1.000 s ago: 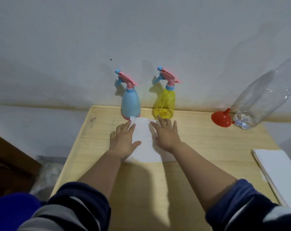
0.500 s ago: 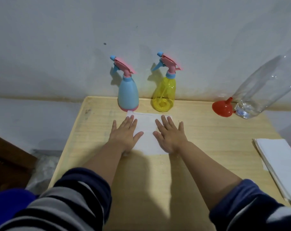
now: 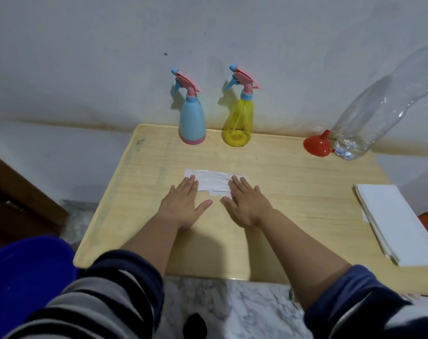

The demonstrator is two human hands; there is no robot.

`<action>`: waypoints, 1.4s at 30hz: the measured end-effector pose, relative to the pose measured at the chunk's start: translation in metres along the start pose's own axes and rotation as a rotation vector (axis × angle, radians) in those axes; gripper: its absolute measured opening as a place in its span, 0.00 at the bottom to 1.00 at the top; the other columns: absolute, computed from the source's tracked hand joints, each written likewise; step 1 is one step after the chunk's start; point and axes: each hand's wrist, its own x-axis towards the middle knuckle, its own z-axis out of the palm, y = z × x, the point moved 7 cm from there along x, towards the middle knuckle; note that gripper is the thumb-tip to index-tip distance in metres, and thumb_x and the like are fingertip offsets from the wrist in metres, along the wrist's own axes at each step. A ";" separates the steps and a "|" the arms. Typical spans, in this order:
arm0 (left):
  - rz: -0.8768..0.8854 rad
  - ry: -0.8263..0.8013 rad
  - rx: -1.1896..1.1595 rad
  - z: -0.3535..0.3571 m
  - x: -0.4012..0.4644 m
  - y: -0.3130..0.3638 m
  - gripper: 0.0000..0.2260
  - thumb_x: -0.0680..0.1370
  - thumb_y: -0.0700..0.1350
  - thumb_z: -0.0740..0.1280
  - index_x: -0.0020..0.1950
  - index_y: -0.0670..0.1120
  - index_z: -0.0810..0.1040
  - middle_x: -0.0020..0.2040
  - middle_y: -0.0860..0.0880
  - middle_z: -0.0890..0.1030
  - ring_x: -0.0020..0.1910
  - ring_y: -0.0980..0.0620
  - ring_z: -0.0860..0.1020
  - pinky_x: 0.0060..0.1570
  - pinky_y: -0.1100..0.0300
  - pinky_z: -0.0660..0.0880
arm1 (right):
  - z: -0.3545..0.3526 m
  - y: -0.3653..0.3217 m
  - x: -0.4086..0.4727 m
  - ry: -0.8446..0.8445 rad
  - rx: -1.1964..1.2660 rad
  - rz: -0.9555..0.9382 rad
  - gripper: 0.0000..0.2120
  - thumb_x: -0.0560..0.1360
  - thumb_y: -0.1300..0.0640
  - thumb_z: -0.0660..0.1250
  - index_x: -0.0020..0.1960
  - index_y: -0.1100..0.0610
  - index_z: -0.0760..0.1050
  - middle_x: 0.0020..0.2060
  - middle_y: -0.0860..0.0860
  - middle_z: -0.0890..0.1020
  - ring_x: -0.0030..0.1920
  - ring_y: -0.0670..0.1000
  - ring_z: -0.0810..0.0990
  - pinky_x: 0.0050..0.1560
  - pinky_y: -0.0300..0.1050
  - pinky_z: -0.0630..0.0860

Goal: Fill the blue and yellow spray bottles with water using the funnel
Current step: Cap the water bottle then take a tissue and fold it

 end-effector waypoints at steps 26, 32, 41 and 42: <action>0.036 0.084 0.084 0.051 -0.151 0.034 0.32 0.81 0.60 0.52 0.79 0.46 0.46 0.80 0.49 0.47 0.78 0.52 0.48 0.76 0.54 0.51 | 0.056 -0.029 -0.143 0.076 0.043 0.015 0.28 0.83 0.45 0.48 0.78 0.57 0.53 0.79 0.51 0.51 0.79 0.51 0.48 0.76 0.54 0.50; 0.087 0.194 0.070 0.042 -0.167 0.036 0.27 0.82 0.56 0.54 0.79 0.49 0.54 0.78 0.50 0.59 0.75 0.50 0.60 0.70 0.55 0.61 | 0.062 -0.036 -0.158 0.233 0.143 0.061 0.21 0.83 0.51 0.51 0.73 0.56 0.64 0.75 0.52 0.63 0.76 0.52 0.59 0.73 0.53 0.58; 0.085 0.077 -0.032 0.049 -0.123 0.023 0.26 0.84 0.54 0.48 0.79 0.47 0.44 0.80 0.50 0.44 0.78 0.52 0.44 0.76 0.50 0.45 | 0.059 -0.025 -0.149 0.251 0.083 0.134 0.21 0.84 0.56 0.48 0.76 0.56 0.58 0.77 0.50 0.58 0.78 0.51 0.54 0.75 0.55 0.49; 0.089 0.079 -0.011 0.050 -0.118 0.023 0.25 0.84 0.53 0.47 0.79 0.48 0.45 0.80 0.50 0.44 0.78 0.52 0.43 0.76 0.49 0.44 | 0.059 -0.024 -0.148 0.286 0.062 0.131 0.20 0.84 0.57 0.48 0.75 0.56 0.61 0.77 0.50 0.60 0.77 0.51 0.56 0.76 0.54 0.48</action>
